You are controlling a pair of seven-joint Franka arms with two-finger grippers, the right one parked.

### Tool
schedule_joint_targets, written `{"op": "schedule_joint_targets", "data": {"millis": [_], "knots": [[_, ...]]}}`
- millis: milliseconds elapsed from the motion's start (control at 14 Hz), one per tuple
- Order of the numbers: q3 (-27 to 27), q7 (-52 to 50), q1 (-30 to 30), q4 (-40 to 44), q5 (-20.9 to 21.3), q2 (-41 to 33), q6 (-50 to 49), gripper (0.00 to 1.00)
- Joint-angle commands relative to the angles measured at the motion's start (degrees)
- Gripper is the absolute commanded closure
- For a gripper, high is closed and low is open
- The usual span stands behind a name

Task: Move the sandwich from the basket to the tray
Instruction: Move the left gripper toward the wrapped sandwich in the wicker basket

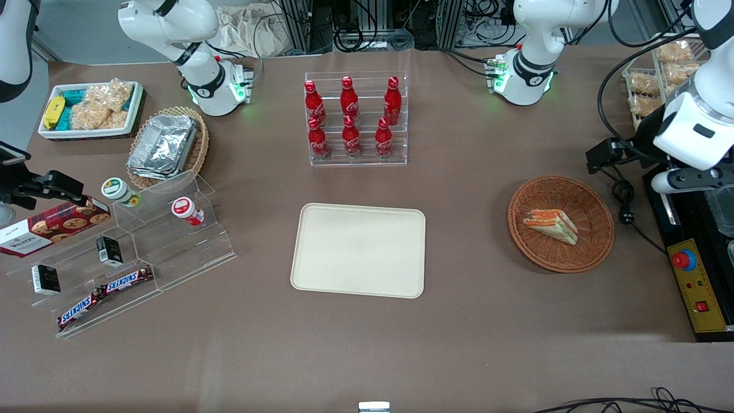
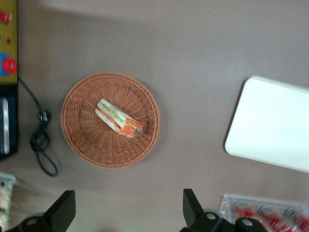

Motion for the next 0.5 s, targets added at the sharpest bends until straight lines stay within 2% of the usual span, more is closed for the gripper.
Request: {"op": "schedule_joint_targets", "data": {"millis": [0,143,429], "knots": [[0.19,-11.89,-0.12,-5.88,0.20,-0.36,1.67,0.00],[0.11,-16.81,2.41,-12.38,0.03,-0.45,7.45,0.00],[0.19,-28.42,2.78,-26.09,0.73,0.60,23.70,0.00]]}}
